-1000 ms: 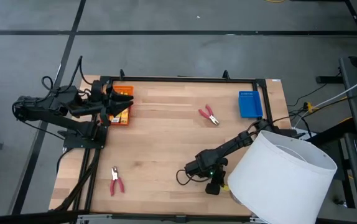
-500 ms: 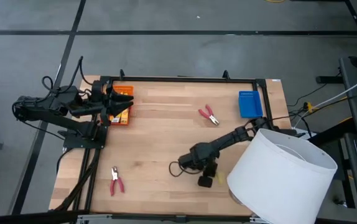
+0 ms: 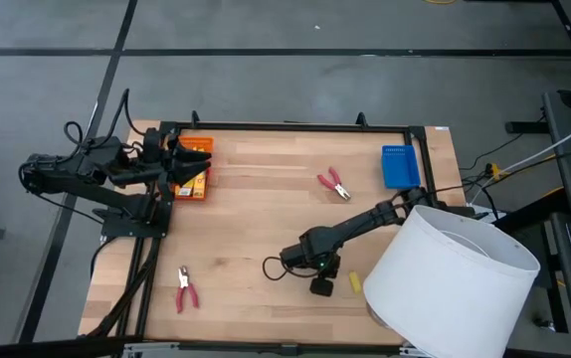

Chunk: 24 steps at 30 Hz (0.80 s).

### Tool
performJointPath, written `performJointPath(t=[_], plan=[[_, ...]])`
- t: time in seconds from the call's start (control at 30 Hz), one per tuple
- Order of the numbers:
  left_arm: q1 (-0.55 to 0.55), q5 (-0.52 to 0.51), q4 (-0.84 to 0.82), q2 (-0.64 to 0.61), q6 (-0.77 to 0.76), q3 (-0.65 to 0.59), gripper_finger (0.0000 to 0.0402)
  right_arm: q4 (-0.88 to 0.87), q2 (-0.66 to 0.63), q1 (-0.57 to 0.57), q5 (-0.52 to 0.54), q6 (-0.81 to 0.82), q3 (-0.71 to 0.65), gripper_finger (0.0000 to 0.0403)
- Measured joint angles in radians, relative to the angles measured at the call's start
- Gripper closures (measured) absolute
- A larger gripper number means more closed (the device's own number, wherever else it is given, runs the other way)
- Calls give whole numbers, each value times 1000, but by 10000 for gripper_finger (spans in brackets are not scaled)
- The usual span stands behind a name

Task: Pick & Place School Supplies
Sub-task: Put the yellow eraser into the orange bin

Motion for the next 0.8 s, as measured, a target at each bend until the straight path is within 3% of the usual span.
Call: performJointPath(t=[0.13, 0.3, 0.5, 0.63, 0.8], plan=[[0, 0, 0, 0, 8, 0, 258, -30, -2, -5, 18, 45, 0, 355], [0, 9, 0, 0, 17, 0, 258, -84, -4, -6, 81, 113, 0, 254], [0, 27, 0, 0, 26, 0, 258, -94, -5, -23, 24, 224, 0, 146], [0, 34, 0, -4, 30, 0, 258, -122, -5, -23, 1, 285, 0, 127], [0, 53, 0, -13, 36, 0, 258, -136, -8, -5, -49, 323, -21, 146]])
